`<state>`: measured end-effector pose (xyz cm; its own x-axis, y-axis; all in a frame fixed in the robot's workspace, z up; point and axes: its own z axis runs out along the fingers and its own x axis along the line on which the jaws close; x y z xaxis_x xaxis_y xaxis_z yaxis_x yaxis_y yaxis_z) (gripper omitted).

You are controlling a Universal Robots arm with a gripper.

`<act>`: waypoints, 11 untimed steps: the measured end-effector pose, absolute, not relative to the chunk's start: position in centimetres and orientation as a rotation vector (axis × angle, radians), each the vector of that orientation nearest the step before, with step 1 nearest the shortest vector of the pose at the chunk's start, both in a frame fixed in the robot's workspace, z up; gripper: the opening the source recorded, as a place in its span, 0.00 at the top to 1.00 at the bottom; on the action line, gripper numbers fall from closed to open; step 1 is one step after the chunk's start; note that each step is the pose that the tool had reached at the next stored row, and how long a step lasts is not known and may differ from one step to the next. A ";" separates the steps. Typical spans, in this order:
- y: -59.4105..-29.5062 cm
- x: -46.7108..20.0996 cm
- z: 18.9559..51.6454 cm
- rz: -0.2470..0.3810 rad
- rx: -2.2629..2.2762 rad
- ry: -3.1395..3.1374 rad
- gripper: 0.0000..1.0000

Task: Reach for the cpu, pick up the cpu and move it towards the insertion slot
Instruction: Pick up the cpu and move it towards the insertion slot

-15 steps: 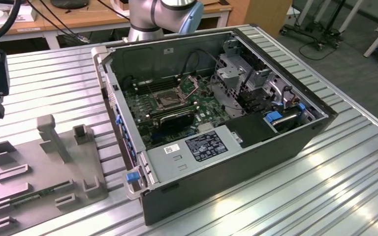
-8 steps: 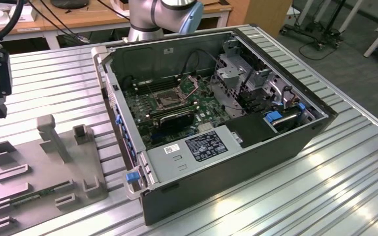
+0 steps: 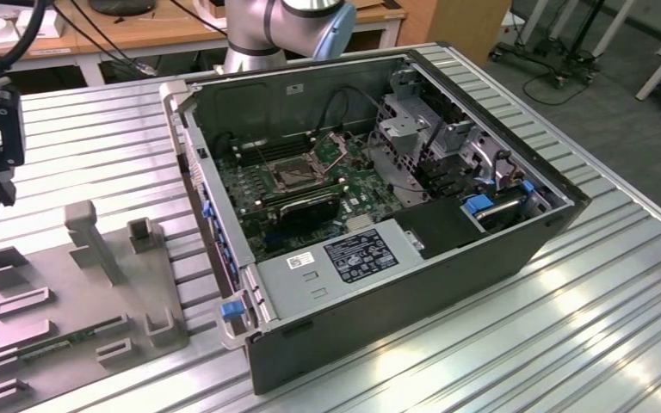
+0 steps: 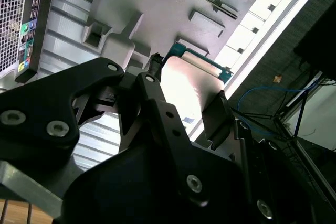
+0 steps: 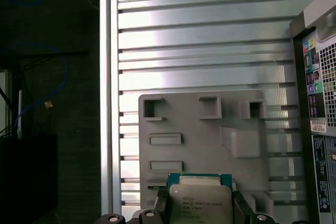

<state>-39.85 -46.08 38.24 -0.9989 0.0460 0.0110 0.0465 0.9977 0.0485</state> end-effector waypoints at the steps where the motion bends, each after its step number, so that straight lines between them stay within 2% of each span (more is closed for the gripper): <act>1: -46.1 -39.8 38.2 -0.076 -0.072 -3.130 0.45; 11: -46.1 -39.4 38.2 -0.076 -0.072 -3.130 0.45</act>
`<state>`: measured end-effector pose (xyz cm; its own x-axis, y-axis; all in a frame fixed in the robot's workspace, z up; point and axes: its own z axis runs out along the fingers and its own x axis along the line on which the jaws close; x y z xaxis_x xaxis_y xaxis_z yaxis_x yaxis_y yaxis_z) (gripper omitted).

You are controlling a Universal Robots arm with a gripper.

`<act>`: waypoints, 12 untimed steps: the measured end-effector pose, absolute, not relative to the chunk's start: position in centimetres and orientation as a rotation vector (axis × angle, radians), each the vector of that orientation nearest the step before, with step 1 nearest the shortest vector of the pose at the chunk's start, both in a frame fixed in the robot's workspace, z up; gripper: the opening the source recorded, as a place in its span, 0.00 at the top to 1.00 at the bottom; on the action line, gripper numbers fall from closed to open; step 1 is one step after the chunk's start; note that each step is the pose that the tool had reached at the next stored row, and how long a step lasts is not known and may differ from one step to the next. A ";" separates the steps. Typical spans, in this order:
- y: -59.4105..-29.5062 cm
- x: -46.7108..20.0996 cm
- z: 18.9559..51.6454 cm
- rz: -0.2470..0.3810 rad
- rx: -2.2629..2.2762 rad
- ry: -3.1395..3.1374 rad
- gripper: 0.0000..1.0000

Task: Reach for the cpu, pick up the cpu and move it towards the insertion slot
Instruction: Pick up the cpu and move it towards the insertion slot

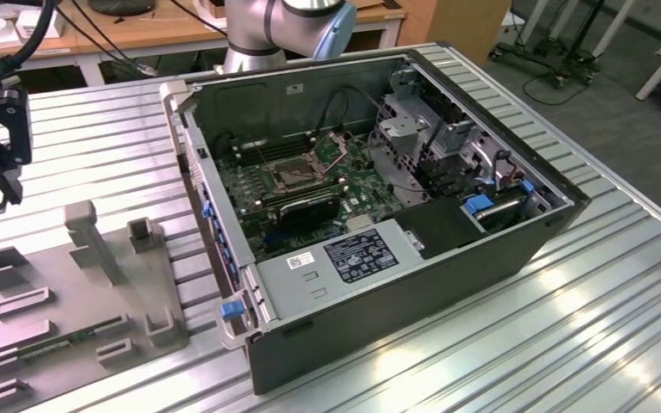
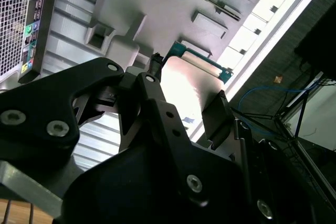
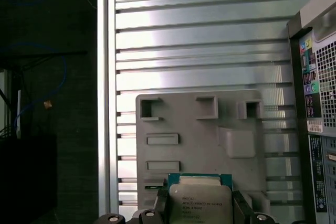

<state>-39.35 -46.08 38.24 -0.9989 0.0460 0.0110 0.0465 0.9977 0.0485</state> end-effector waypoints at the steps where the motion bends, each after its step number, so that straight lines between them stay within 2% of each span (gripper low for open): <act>1: -46.1 -39.3 38.2 -0.076 -0.073 -3.130 0.45; 12: -46.1 -38.9 38.2 -0.076 -0.072 -3.130 0.45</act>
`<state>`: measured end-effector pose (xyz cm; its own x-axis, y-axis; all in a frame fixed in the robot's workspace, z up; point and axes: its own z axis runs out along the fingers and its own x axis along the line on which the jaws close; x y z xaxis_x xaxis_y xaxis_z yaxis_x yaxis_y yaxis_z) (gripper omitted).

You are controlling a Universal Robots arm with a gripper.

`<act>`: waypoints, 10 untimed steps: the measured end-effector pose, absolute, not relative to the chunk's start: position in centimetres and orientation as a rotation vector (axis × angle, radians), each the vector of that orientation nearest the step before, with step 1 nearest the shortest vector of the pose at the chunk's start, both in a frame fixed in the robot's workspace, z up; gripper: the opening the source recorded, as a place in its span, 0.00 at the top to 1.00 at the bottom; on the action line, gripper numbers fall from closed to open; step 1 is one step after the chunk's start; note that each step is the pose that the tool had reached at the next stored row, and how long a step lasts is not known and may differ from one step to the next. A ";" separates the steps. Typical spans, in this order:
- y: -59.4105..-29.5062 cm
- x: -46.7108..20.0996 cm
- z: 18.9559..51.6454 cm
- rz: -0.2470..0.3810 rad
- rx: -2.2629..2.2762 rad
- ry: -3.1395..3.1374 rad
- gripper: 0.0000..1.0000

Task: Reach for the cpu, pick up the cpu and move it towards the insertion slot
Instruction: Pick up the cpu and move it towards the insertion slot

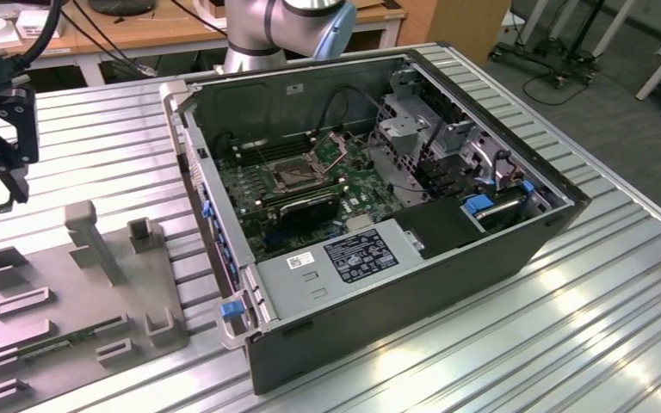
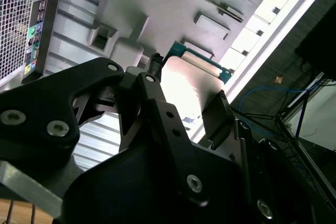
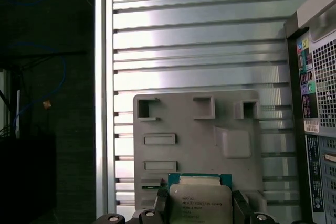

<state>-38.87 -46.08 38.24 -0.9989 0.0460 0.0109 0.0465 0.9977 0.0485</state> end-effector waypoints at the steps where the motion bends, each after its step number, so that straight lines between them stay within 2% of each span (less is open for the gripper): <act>1: -46.1 -38.8 38.2 -0.076 -0.072 -3.130 0.45; 10: -46.1 -38.3 38.2 -0.076 -0.073 -3.130 0.45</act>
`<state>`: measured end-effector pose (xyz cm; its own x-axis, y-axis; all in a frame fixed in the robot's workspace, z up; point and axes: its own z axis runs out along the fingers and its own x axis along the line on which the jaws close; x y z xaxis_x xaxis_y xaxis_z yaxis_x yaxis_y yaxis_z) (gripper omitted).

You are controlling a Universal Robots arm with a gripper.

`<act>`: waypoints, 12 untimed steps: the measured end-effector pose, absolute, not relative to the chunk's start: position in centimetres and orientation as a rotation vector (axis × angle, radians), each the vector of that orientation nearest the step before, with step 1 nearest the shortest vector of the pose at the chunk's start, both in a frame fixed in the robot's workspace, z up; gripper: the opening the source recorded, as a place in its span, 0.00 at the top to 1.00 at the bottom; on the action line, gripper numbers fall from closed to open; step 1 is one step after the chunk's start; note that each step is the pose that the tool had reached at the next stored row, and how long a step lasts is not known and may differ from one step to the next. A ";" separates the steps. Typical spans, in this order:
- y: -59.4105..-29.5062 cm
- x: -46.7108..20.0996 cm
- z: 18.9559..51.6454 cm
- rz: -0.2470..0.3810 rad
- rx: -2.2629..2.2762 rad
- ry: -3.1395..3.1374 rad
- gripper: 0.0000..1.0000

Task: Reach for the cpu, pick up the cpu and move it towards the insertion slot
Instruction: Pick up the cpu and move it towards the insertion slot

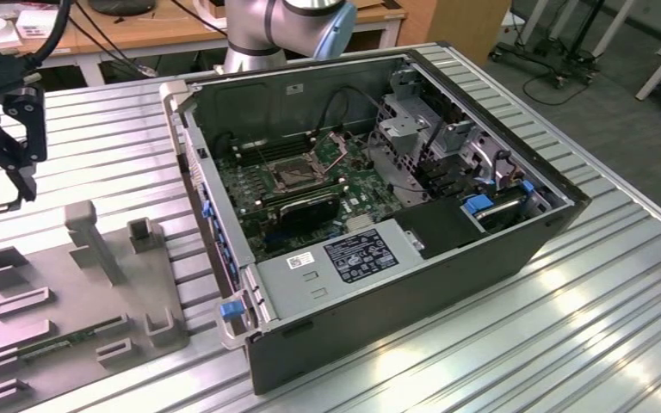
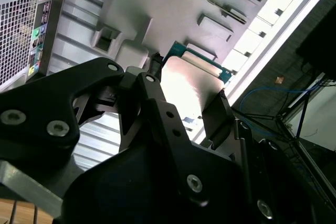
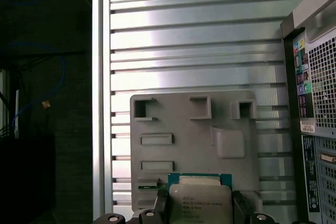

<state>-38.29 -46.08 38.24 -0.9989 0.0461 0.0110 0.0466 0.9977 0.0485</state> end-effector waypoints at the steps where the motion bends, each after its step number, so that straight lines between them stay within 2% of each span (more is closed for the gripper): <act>1: -46.1 -38.2 38.2 -0.076 -0.072 -3.130 0.45; 12: -46.1 -37.8 38.2 -0.076 -0.072 -3.130 0.45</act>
